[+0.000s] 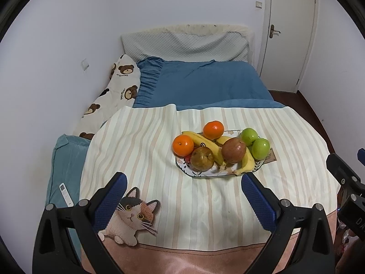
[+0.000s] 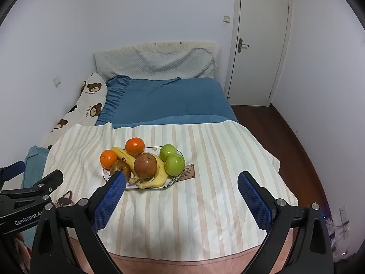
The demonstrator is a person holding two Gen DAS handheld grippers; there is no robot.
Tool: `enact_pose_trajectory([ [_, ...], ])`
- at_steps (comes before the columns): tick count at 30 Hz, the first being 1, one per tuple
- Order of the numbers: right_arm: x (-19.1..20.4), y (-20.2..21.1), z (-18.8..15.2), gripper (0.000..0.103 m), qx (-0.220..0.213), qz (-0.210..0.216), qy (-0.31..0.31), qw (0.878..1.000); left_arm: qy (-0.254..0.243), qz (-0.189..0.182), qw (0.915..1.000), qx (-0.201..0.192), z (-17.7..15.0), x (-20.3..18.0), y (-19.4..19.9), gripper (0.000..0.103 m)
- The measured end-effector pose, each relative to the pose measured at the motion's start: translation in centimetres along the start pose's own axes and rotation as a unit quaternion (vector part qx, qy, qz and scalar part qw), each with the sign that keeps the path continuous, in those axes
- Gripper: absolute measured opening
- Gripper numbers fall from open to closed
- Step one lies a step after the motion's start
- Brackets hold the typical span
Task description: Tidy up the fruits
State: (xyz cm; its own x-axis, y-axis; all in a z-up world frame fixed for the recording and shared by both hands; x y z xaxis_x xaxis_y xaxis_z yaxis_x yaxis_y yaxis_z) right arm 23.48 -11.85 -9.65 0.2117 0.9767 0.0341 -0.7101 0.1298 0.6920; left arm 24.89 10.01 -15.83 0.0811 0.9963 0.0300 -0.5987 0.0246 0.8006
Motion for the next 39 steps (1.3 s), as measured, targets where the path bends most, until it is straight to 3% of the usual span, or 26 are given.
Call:
enact_pose_trajectory([
  [39,-0.7,-1.6,0.0,0.1,0.009,-0.006,-0.005,1.0,-0.003,0.004,1.0,-0.007,0.4,-0.1,-0.4,0.102],
])
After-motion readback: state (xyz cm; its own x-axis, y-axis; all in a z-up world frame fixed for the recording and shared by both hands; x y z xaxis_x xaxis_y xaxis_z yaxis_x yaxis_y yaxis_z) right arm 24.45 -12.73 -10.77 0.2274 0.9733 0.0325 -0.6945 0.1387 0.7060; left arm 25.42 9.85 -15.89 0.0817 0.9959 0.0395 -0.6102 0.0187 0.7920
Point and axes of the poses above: each gripper's, at about its wrist camera, not at the fingertips, and y roughly against the way its jaws point, x to its left, z to its top, the point moved 9 cm from there along -y, roughly the way its jaws point, and after that the axes turned 9 degrees about -y, right-handed, at the moved point
